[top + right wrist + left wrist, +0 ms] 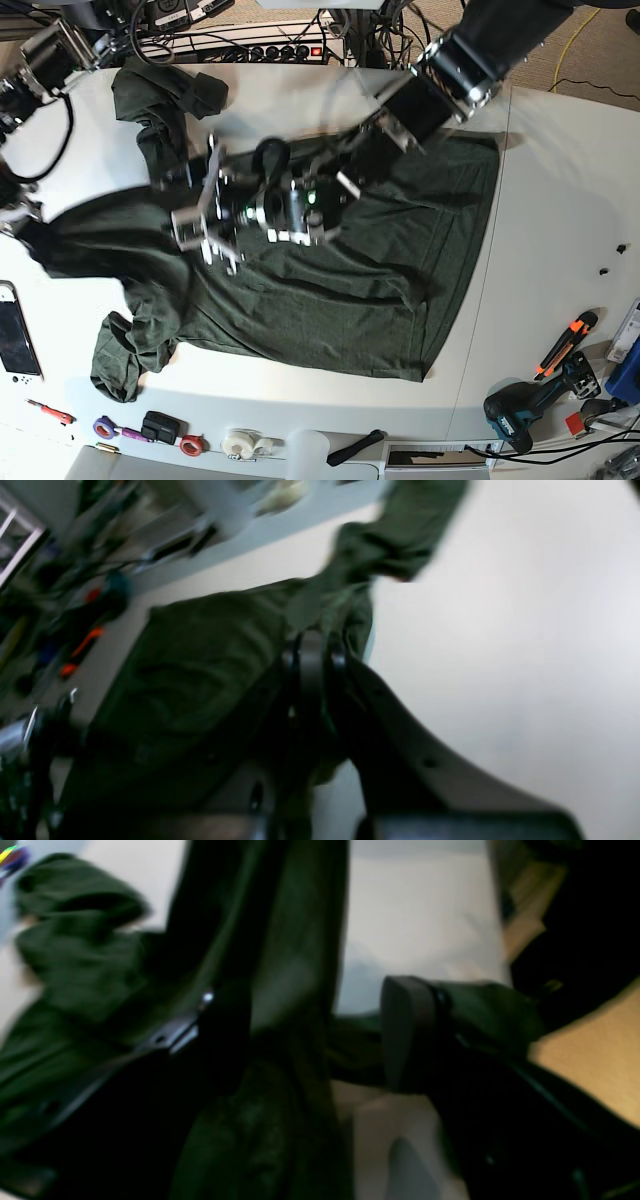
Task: Layout the t-shirt on the table in an organized manner, then fold the t-shirt properly
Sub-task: 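Pull the shirt apart with both grippers, spreading it flat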
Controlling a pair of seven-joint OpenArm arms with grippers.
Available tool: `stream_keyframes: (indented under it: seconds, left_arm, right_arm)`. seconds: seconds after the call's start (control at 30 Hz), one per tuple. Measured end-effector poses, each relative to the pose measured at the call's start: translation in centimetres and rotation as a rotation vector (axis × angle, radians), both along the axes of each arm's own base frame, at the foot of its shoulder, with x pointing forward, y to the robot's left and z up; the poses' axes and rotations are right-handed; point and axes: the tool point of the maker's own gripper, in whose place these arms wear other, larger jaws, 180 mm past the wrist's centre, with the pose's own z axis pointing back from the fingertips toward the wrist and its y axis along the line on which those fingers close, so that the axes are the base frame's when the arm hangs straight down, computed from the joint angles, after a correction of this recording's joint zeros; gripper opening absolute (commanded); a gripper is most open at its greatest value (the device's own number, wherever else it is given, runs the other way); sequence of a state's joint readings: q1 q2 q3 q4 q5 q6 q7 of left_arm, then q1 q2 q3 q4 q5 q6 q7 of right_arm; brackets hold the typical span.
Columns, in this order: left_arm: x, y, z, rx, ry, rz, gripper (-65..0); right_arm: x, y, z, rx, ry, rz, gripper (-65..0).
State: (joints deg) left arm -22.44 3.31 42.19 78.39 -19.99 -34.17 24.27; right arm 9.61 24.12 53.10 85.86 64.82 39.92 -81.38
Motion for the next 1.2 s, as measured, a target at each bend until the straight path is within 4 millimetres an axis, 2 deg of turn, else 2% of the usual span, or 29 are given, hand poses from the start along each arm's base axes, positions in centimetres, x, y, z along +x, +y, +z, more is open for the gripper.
stream_keyframes:
  seconds: [0.13,0.3,0.37,0.57,0.63,0.8,1.03,1.13,1.2]
  left_arm:
    - [-1.3,0.1,-1.2,0.013,0.032,-0.017,-28.1]
    - [-3.8,0.7,-3.9,0.094,0.084,-0.065,-28.1]
    - [-5.0,0.8,-4.7,0.113,0.109,-0.097,-28.1]
    - [-7.1,1.7,-6.8,0.200,0.205,-0.129,-28.1]
    - [-7.5,2.1,-7.1,0.211,0.235,-0.139,-28.1]
    - [-8.4,4.0,-9.4,0.320,0.265,-0.156,-28.1]
    - [-11.1,3.5,-10.1,0.293,0.334,-0.173,-28.1]
    - [-11.5,3.2,-10.0,0.262,0.343,-0.166,-28.1]
    - [-10.9,3.0,-9.9,0.243,0.318,-0.136,-28.1]
  right_arm:
    - [-1.8,-2.2,0.3,0.012,-0.020,-0.082,-65.0]
    - [-3.7,-2.9,-1.3,0.014,0.031,-0.112,-65.0]
    - [-3.9,-2.8,-1.8,0.021,0.042,-0.111,-65.0]
    - [-3.9,-2.7,-1.8,0.023,0.042,-0.110,-65.0]
    - [-3.9,-2.7,-1.8,0.022,0.042,-0.110,-65.0]
    - [-3.9,-2.7,-1.8,0.022,0.042,-0.110,-65.0]
    - [-3.9,-2.7,-1.8,0.022,0.042,-0.110,-65.0]
    - [-3.9,-2.7,-1.8,0.022,0.042,-0.110,-65.0]
    - [-3.9,-2.7,-1.8,0.022,0.042,-0.110,-65.0]
